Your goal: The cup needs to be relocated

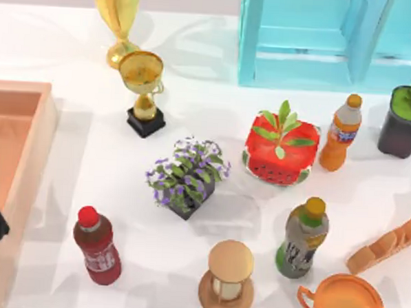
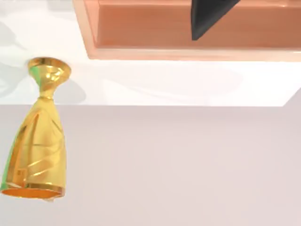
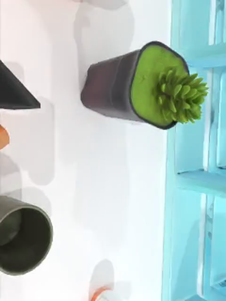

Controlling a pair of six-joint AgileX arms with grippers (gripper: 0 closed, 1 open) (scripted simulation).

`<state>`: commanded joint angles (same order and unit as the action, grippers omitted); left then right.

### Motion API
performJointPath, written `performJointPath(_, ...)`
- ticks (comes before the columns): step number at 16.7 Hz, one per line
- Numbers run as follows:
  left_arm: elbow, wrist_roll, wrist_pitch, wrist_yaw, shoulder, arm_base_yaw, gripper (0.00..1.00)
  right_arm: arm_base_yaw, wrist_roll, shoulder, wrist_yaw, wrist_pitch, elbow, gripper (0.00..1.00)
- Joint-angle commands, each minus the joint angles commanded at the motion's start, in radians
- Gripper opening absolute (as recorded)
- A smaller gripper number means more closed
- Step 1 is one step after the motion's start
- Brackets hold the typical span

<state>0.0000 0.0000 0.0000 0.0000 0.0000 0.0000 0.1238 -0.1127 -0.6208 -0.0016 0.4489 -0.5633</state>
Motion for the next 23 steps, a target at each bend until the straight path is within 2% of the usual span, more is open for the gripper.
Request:
performJointPath(7,0.0,0.0,0.0,0.0,0.0,0.0,1.0,0.109,-0.118,-0.678,0.018,0.42,-0.508,1.0)
performJointPath(13,0.0,0.0,0.0,0.0,0.0,0.0,1.0,0.188,-0.188,-1.09,0.014,0.707,-0.872,1.0)
performJointPath(17,0.0,0.0,0.0,0.0,0.0,0.0,1.0,0.22,-0.216,-1.259,0.004,0.818,-1.033,1.0)
performJointPath(23,0.0,0.0,0.0,0.0,0.0,0.0,1.0,0.22,-0.221,-1.283,0.003,0.836,-1.056,1.0)
